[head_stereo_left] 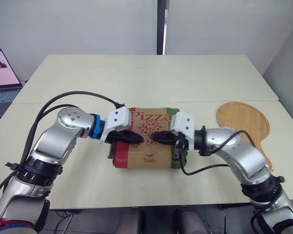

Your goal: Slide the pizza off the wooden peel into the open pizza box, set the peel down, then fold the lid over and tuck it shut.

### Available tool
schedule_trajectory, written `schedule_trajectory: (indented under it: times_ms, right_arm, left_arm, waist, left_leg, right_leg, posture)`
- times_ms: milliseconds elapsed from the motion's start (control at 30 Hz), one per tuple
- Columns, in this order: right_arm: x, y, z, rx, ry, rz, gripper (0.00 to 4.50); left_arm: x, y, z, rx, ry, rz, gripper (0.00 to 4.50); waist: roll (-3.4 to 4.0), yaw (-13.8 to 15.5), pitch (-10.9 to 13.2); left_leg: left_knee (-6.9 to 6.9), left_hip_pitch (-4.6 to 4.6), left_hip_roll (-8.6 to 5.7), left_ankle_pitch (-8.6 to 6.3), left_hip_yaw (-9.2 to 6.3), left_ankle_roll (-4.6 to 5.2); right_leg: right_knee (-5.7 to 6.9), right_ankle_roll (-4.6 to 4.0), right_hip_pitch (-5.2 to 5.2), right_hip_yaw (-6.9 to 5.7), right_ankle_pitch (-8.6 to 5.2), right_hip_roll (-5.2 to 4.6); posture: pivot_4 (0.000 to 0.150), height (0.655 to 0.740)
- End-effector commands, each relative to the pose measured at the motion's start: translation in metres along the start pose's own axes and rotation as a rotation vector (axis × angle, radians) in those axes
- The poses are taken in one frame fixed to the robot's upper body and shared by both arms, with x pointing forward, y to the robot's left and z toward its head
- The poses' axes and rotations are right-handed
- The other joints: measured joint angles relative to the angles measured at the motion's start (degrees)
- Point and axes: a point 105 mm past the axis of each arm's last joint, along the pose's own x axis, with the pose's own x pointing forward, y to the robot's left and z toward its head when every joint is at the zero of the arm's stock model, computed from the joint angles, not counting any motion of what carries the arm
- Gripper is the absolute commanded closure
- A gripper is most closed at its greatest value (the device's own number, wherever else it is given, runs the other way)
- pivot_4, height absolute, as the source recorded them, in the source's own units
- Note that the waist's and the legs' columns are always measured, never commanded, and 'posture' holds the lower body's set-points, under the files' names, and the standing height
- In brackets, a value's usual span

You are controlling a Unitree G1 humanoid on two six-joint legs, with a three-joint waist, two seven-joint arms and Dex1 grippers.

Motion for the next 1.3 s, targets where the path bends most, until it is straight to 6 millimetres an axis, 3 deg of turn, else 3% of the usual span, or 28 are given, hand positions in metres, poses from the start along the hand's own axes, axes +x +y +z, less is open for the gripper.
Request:
schedule_trajectory:
  times_ms: [33, 133, 333, 533, 1000, 1300]
  right_arm:
    - [-0.021, 0.018, 0.015, -0.044, -0.018, 0.07, 3.16]
    - [-0.033, 0.033, 0.003, -0.105, 0.084, 0.132, 2.19]
    - [-0.029, 0.028, -0.015, -0.223, 0.17, 0.094, 0.03]
    - [-0.022, 0.016, -0.022, -0.291, 0.187, 0.038, 0.01]
    - [-0.011, -0.001, -0.013, -0.306, 0.15, -0.068, 0.01]
    - [-0.007, 0.0, -0.015, -0.307, 0.147, -0.088, 0.01]
  left_arm:
    - [-0.003, 0.004, 0.01, 0.045, -0.012, 0.0, 4.5]
    - [-0.004, 0.005, 0.011, 0.048, -0.011, -0.002, 4.5]
    - [-0.005, 0.007, 0.014, 0.057, -0.013, 0.001, 4.5]
    - [-0.007, 0.006, 0.017, 0.065, -0.015, 0.001, 4.5]
    - [0.003, 0.0, 0.02, 0.126, -0.007, -0.061, 4.5]
    - [0.006, -0.001, 0.023, 0.147, -0.003, -0.077, 4.5]
  waist:
    - [0.0, 0.03, 0.0]
    - [-0.01, 0.09, 0.01]
    - [-0.01, -0.23, 0.01]
    - [-0.02, -0.04, 0.01]
    - [-0.02, 0.03, 0.01]
    - [-0.02, -0.02, 0.01]
  left_leg:
    - [0.0, -0.02, -0.02, -0.05, 0.0, 0.08]
    - [0.01, -0.02, -0.02, -0.06, 0.01, 0.1]
    - [0.01, 0.01, 0.03, -0.06, 0.02, 0.1]
    - [0.04, -0.01, -0.01, -0.04, 0.02, 0.07]
    - [0.03, -0.01, 0.0, 0.03, 0.02, -0.04]
    - [0.03, 0.0, 0.0, 0.03, 0.02, -0.05]
  right_leg:
    - [-0.01, 0.0, -0.01, 0.0, 0.0, -0.02]
    - [-0.04, 0.0, 0.02, -0.01, 0.0, -0.03]
    - [-0.02, 0.0, 0.02, 0.01, 0.0, 0.01]
    - [-0.03, 0.0, 0.02, 0.0, 0.0, -0.02]
    - [-0.02, 0.0, 0.02, 0.01, 0.0, -0.02]
    - [-0.01, 0.0, 0.01, 0.0, 0.0, -0.01]
  posture:
    - [0.15, 0.7281]
    - [0.15, 0.7281]
    - [0.15, 0.7281]
    - [0.15, 0.7281]
    - [0.15, 0.7281]
    - [0.15, 0.7281]
